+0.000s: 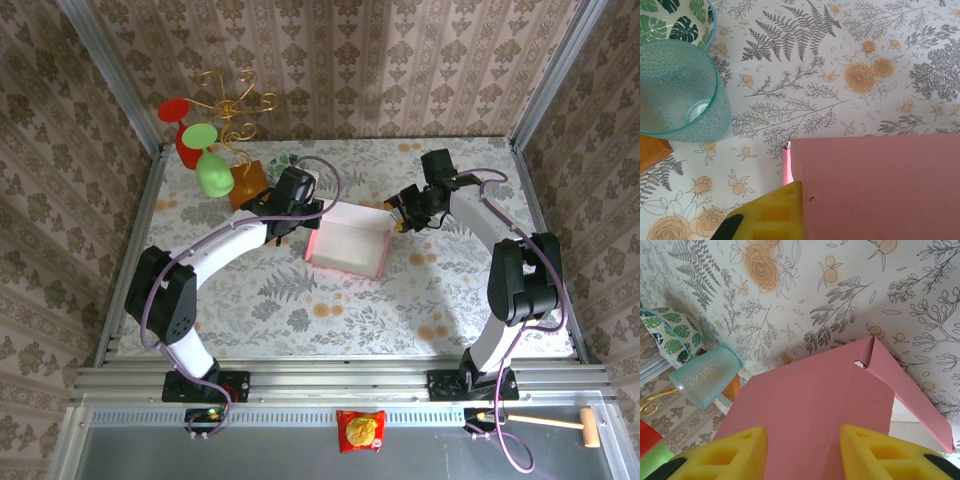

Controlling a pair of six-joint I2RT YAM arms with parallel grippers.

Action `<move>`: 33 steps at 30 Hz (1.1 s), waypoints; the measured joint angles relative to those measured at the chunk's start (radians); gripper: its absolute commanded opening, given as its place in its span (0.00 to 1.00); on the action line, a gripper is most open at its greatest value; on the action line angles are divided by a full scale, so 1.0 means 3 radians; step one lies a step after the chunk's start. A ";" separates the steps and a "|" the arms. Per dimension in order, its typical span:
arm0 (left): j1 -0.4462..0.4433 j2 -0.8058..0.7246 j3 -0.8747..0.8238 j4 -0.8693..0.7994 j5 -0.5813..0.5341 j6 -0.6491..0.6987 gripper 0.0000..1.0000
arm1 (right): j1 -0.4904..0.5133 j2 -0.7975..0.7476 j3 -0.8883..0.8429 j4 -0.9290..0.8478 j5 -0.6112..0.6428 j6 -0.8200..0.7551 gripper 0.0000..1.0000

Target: Fold the paper box

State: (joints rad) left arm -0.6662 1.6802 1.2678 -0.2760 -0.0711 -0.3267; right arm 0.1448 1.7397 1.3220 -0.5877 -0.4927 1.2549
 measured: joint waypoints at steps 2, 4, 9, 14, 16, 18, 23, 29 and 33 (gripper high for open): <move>0.0000 0.0000 -0.0029 0.0055 0.0001 -0.0060 0.00 | 0.0000 0.0000 -0.0055 0.0051 -0.0037 0.0056 0.41; 0.0000 -0.0001 -0.0086 0.0130 0.0005 -0.0122 0.00 | 0.0000 0.0000 -0.0111 0.0081 -0.0056 0.0120 0.40; 0.0000 -0.0001 -0.0287 0.0315 0.0039 -0.0294 0.00 | 0.0001 0.0000 -0.0182 0.0184 -0.0060 0.0234 0.37; 0.0000 -0.0064 -0.0478 0.0465 0.0062 -0.0412 0.00 | 0.0005 -0.0003 -0.0237 0.0329 -0.0109 0.0354 0.35; -0.0003 -0.0106 -0.0532 0.0500 0.0058 -0.0450 0.00 | 0.0011 -0.0005 -0.0270 0.0356 -0.0131 0.0381 0.36; -0.0006 -0.0159 -0.0568 0.0518 0.0050 -0.0482 0.00 | 0.0014 -0.0018 -0.0306 0.0362 -0.0134 0.0387 0.39; -0.0025 -0.0251 -0.0581 0.0526 0.0006 -0.0498 0.00 | -0.0034 -0.0127 -0.0356 0.0252 -0.0130 0.0351 0.41; -0.0024 -0.0252 -0.0581 0.0525 -0.0014 -0.0498 0.00 | -0.0113 -0.0192 -0.0356 0.0191 -0.0131 0.0331 0.43; -0.0025 -0.0252 -0.0581 0.0525 -0.0014 -0.0498 0.00 | -0.0117 -0.0196 -0.0369 0.0175 -0.0131 0.0328 0.43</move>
State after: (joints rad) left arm -0.6739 1.6047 1.0935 -0.1184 -0.0753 -0.4763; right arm 0.1097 1.6810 1.2114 -0.5350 -0.5320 1.3533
